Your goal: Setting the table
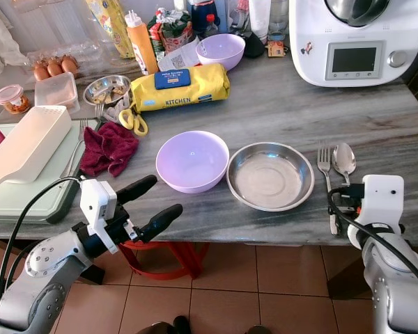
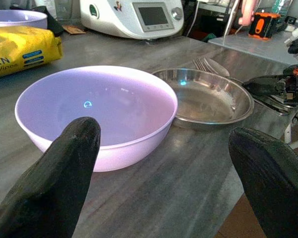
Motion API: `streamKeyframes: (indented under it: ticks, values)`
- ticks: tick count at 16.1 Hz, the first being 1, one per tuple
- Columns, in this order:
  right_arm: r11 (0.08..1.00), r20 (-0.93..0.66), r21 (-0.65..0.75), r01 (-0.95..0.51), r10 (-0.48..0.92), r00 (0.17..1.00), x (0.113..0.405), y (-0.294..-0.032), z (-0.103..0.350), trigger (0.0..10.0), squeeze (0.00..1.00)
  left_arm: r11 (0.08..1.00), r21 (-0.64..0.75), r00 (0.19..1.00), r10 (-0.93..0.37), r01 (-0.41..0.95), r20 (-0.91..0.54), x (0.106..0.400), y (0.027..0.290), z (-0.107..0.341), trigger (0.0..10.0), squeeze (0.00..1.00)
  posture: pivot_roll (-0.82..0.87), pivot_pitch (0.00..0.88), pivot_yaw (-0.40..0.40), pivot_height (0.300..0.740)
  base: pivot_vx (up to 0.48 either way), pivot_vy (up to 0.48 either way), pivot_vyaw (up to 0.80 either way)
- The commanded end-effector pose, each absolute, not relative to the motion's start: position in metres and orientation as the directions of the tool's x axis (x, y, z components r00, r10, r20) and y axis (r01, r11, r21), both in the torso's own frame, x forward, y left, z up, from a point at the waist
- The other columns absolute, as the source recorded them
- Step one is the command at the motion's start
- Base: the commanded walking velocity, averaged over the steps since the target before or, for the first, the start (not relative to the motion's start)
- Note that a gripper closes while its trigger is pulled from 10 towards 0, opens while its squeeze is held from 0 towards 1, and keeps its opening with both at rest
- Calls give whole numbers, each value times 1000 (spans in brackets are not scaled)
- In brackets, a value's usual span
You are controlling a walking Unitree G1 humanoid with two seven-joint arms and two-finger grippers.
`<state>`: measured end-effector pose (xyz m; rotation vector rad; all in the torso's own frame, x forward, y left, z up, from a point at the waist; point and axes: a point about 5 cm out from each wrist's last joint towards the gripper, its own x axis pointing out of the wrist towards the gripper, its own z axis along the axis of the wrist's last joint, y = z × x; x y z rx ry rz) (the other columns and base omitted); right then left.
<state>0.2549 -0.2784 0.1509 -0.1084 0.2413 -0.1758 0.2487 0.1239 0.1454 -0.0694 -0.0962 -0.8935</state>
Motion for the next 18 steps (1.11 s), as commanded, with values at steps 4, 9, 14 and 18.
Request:
streamKeyframes:
  ticks: [4,9,14,18]
  values:
    - [985,-267,-111,135,-160,950,252,-273,143,10000,1000,630,-5,627,-773,777,97,249,126,145,10000,0,-204,173,133,740,0,0,0]
    - [976,-198,-159,145,-176,964,253,-273,155,10000,1000,628,-3,626,-774,778,96,249,126,145,10000,0,-205,172,134,740,0,0,0]
    - [977,24,-137,163,-161,987,253,-264,188,10000,1000,630,-5,627,-772,776,98,250,125,144,10000,0,-209,169,132,740,0,0,0]
    - [975,123,-138,176,-160,979,252,-254,201,10000,1000,629,-4,626,-773,777,102,250,125,144,10000,0,-207,156,124,740,0,0,0]
